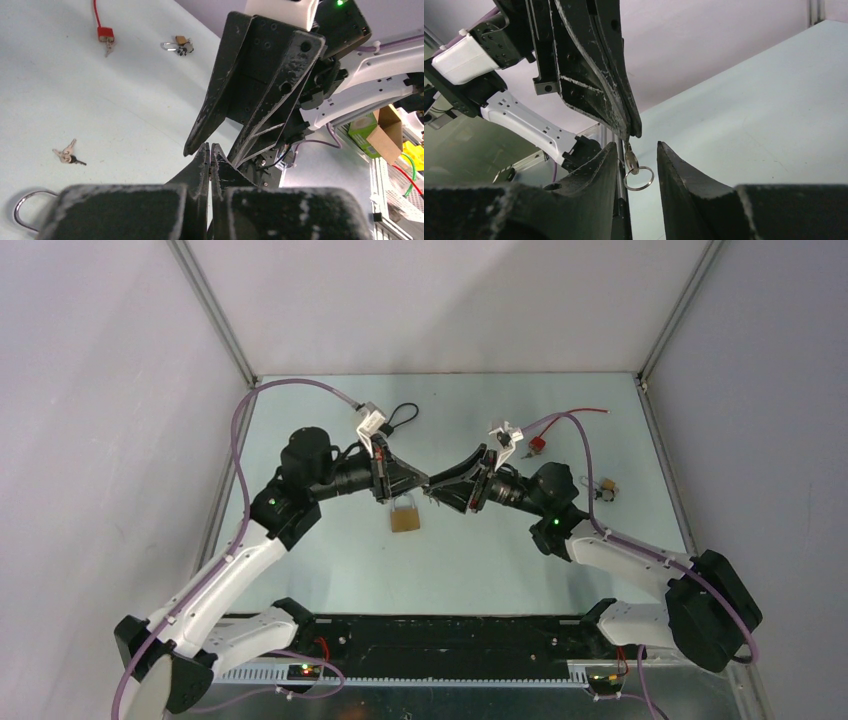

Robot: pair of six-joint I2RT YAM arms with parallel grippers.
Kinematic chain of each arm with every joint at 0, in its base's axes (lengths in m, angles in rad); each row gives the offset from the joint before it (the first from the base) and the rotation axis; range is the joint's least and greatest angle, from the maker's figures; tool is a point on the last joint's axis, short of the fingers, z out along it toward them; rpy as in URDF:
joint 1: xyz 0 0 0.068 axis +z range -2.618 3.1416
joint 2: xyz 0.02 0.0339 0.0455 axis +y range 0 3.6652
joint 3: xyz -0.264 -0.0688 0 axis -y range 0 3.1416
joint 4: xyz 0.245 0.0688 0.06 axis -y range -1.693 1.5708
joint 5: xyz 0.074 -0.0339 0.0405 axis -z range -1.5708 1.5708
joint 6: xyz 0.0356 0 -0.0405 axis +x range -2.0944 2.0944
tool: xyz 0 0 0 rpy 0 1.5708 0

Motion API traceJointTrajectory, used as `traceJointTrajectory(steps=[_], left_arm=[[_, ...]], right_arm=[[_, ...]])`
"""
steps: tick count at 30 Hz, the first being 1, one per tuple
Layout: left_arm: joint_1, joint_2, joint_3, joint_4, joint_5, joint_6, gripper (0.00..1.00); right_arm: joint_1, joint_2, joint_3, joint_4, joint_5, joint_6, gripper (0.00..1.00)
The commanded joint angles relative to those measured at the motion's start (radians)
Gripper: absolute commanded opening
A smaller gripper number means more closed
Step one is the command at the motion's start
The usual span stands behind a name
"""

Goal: Unlock with the key

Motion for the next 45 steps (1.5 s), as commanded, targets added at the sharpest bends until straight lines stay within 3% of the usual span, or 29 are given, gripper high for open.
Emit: traceJointTrajectory(steps=[1, 8, 24, 34, 37, 39, 44, 45], left_arm=[[-0.005, -0.025, -0.017, 0.132, 0.042, -0.059, 0.0], [-0.004, -0.032, -0.036, 0.174, 0.046, -0.091, 0.0], [-0.002, -0.049, -0.06, 0.212, 0.032, -0.091, 0.0], [0.008, -0.062, -0.089, 0.239, -0.013, -0.11, 0.01], [0.01, -0.08, -0.106, 0.245, -0.062, -0.117, 0.12], [0.011, -0.099, -0.119, 0.246, -0.118, -0.122, 0.28], [0.042, -0.168, -0.175, 0.219, -0.377, -0.195, 0.48], [0.05, -0.177, -0.179, 0.202, -0.409, -0.211, 0.63]], right_arm=[[-0.001, 0.004, 0.005, 0.084, -0.049, 0.022, 0.38], [0.001, 0.003, 0.005, 0.091, -0.07, 0.028, 0.31], [-0.014, -0.03, -0.002, 0.118, -0.088, 0.056, 0.01], [-0.021, -0.038, -0.018, 0.155, -0.096, 0.091, 0.0], [-0.022, -0.039, -0.019, 0.151, -0.092, 0.097, 0.0], [-0.021, -0.041, -0.02, 0.129, -0.078, 0.095, 0.0], [-0.02, -0.051, -0.03, 0.045, -0.04, 0.095, 0.0], [-0.02, -0.056, -0.035, 0.034, -0.024, 0.095, 0.0]])
